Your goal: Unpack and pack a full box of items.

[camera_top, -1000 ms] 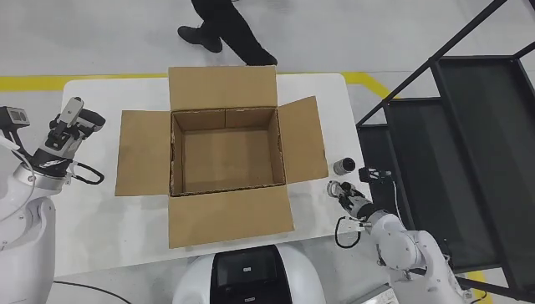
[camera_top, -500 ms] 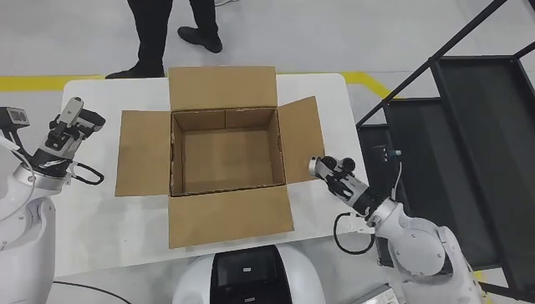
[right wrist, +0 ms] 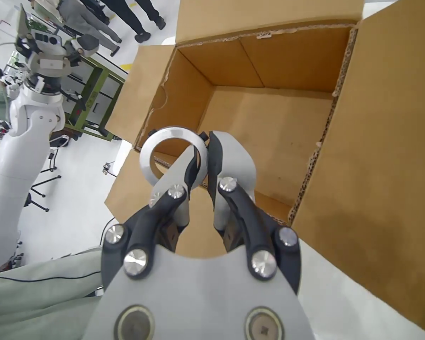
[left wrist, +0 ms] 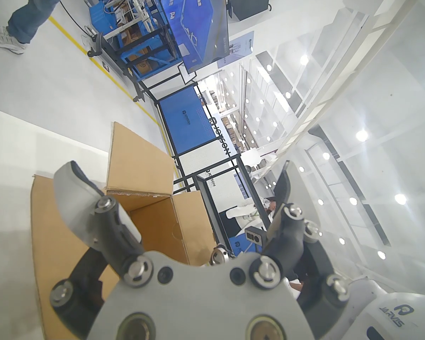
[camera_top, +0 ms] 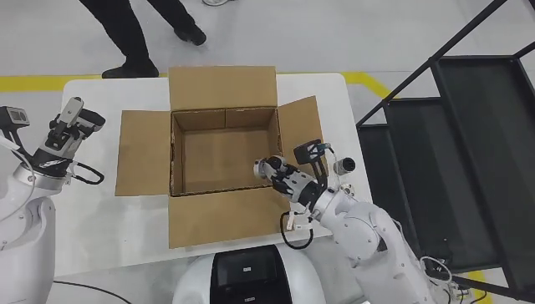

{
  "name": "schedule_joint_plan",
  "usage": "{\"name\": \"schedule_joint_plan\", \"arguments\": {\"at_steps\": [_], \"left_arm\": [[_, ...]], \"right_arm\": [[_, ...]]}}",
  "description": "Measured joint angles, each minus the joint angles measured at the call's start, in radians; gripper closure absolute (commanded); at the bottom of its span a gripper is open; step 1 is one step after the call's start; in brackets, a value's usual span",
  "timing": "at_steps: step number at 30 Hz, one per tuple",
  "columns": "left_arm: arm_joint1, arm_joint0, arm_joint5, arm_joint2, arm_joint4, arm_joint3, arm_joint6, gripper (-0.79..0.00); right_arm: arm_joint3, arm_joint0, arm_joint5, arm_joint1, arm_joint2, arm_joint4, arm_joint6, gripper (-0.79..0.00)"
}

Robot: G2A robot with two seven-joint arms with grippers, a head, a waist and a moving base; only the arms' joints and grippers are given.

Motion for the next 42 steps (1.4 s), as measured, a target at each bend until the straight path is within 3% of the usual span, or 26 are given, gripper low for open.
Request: {"name": "schedule_joint_plan", "arguments": {"at_steps": [13,14,15,16,24,29,37,42], "left_arm": [[0.0,0.0,0.0,0.0,0.0,0.0,0.0,-0.785],[0.0,0.0,0.0,0.0,0.0,0.0,0.0,-0.785],[0.0,0.0,0.0,0.0,0.0,0.0,0.0,-0.785],[0.0,0.0,0.0,0.0,0.0,0.0,0.0,-0.785],[0.0,0.0,0.0,0.0,0.0,0.0,0.0,-0.785],[0.0,0.0,0.0,0.0,0.0,0.0,0.0,-0.785],[0.0,0.0,0.0,0.0,0.0,0.0,0.0,-0.785],[0.0,0.0,0.0,0.0,0.0,0.0,0.0,-0.785]], "right_arm": [[0.125,0.123,0.105,-0.016,-0.153,-0.13,-0.044,0.0],[0.129,0.13,0.117,-0.018,-0.159,-0.135,-0.05,-0.265],[0.134,0.138,0.135,-0.02,-0.166,-0.14,-0.057,-0.748],[0.139,0.145,0.149,-0.021,-0.171,-0.145,-0.06,-0.785],[0.148,0.164,0.22,-0.027,-0.179,-0.151,-0.086,-0.785],[0.068,0.119,0.216,-0.023,-0.126,-0.047,-0.102,-0.785],[-0.142,-0.12,0.005,0.018,0.135,0.122,-0.05,-0.785],[-0.142,-0.292,-0.177,0.04,0.317,0.124,-0.073,-0.785]]}}
